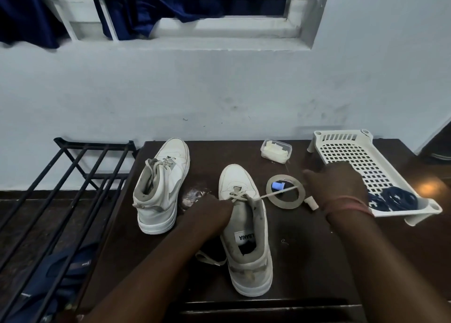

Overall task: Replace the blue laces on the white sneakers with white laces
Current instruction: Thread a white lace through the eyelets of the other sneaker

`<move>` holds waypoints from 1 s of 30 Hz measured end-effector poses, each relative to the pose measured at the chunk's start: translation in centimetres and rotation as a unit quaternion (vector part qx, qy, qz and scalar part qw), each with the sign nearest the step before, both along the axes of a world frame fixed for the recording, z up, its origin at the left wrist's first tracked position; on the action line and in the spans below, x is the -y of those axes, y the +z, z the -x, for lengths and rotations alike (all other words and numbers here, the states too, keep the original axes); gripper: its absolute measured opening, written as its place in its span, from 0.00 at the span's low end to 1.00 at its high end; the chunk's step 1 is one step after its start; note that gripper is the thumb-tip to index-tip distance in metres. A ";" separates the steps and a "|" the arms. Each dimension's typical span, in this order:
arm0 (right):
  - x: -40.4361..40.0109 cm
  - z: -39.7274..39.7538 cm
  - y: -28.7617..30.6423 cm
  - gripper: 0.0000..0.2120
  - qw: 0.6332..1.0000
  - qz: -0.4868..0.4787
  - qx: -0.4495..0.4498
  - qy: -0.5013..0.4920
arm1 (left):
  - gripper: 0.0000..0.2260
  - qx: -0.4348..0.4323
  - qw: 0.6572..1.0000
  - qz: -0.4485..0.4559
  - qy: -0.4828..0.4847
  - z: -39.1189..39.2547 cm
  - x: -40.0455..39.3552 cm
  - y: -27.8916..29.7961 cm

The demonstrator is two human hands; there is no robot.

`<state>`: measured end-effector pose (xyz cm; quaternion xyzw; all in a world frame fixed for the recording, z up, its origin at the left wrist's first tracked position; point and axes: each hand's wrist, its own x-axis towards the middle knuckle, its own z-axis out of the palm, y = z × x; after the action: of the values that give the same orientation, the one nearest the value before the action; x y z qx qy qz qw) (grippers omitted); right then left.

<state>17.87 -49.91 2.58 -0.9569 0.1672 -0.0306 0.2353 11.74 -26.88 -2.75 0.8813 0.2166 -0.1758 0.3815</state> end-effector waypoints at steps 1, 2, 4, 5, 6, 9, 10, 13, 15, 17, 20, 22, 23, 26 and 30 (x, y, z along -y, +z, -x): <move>0.3 0.3 -0.4 0.18 0.998 0.055 -0.013 0.000 | 0.20 -0.007 1.000 0.004 0.005 -0.1 -0.1 -0.1; 0.4 0.7 -0.6 0.18 0.996 0.074 -0.039 0.013 | 0.19 -0.011 1.000 0.010 0.001 -0.1 0.0 0.2; -0.9 1.3 -1.4 0.19 0.991 0.052 -0.103 0.074 | 0.18 -0.027 0.999 0.032 -0.018 0.2 0.0 0.9; -1.7 1.4 -1.6 0.17 0.984 0.035 -0.127 0.123 | 0.19 -0.025 0.998 0.046 -0.019 0.3 0.0 1.0; -2.5 1.3 -1.9 0.14 0.973 0.017 -0.139 0.182 | 0.20 -0.024 0.996 0.089 0.001 0.5 -0.2 1.0; -4.5 1.3 -2.3 0.07 0.940 -0.035 -0.152 0.302 | 0.20 -0.024 0.970 0.239 0.043 0.9 -1.0 1.3; -4.8 1.4 -2.3 0.07 0.934 -0.040 -0.154 0.320 | 0.20 -0.016 0.969 0.244 0.040 0.6 -1.4 1.1; -4.9 1.5 -2.7 0.07 0.933 -0.015 -0.151 0.326 | 0.18 0.012 0.979 0.202 0.031 0.1 -1.8 1.2; -4.9 1.5 -2.8 0.07 0.932 -0.006 -0.153 0.329 | 0.17 0.036 0.977 0.205 0.046 0.1 -1.7 1.3; -4.8 1.5 -2.7 0.08 0.931 0.026 -0.148 0.332 | 0.18 0.060 0.976 0.200 0.068 0.1 -1.6 1.2; -4.6 1.3 -1.9 0.08 0.936 0.109 -0.132 0.307 | 0.18 0.117 0.992 0.030 0.031 0.0 -2.1 1.4; -4.4 0.9 -2.0 0.09 0.937 0.135 -0.143 0.289 | 0.18 0.152 0.987 -0.044 0.021 0.2 -2.3 1.7; -4.3 1.0 -2.1 0.11 0.938 0.138 -0.149 0.281 | 0.19 0.167 0.985 -0.048 0.013 0.1 -2.4 1.7; -4.3 1.1 -2.4 0.15 0.941 0.145 -0.146 0.267 | 0.19 0.164 0.984 -0.072 0.008 0.1 -2.5 1.4; -4.8 0.8 -2.4 0.11 0.938 0.149 -0.159 0.270 | 0.18 0.154 0.983 -0.105 0.007 0.3 -2.5 1.4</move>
<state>17.08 -45.09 0.22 -0.9825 -0.0690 0.1624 0.0600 11.48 -24.35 -1.39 0.9313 0.1786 -0.0120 0.3172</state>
